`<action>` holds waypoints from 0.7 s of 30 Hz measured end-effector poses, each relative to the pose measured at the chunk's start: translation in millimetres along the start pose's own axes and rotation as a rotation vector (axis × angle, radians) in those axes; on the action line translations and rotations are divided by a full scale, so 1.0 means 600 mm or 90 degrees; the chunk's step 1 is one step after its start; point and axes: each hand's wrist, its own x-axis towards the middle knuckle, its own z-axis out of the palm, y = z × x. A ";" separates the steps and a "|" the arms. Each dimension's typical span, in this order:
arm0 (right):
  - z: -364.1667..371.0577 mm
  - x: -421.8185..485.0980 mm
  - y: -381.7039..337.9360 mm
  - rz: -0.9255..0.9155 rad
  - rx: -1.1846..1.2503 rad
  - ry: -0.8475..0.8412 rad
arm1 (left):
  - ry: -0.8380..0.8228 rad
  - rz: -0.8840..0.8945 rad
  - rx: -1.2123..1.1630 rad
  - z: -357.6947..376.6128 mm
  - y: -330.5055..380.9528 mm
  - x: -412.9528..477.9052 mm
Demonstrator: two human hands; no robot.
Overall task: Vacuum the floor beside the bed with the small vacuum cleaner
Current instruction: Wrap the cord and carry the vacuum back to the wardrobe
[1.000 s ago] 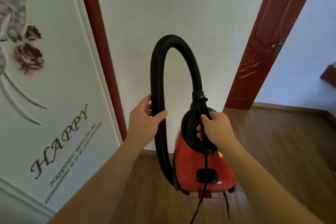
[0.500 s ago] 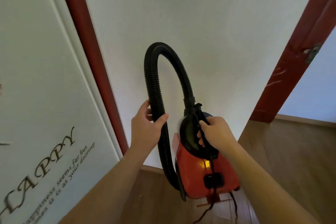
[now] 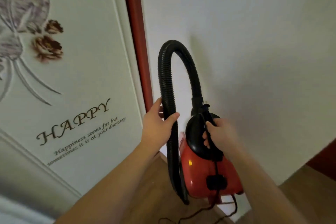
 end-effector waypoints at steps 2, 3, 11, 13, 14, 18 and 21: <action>-0.011 0.014 0.000 -0.015 0.000 -0.042 | 0.041 -0.025 0.021 0.004 0.011 -0.016; -0.014 0.021 -0.001 -0.022 -0.001 -0.064 | 0.062 -0.038 0.026 0.002 0.016 -0.023; 0.031 0.069 -0.012 -0.078 -0.074 -0.212 | 0.186 -0.139 0.045 -0.039 0.007 -0.062; 0.054 0.075 -0.017 -0.096 -0.099 -0.236 | 0.223 -0.166 0.045 -0.051 -0.005 -0.066; 0.067 0.079 -0.020 -0.104 -0.109 -0.251 | 0.242 -0.178 0.043 -0.057 -0.012 -0.068; 0.128 0.094 -0.031 -0.109 -0.150 -0.317 | 0.320 -0.226 -0.001 -0.090 -0.055 -0.071; 0.182 0.108 -0.041 -0.121 -0.193 -0.362 | 0.374 -0.247 -0.033 -0.117 -0.097 -0.068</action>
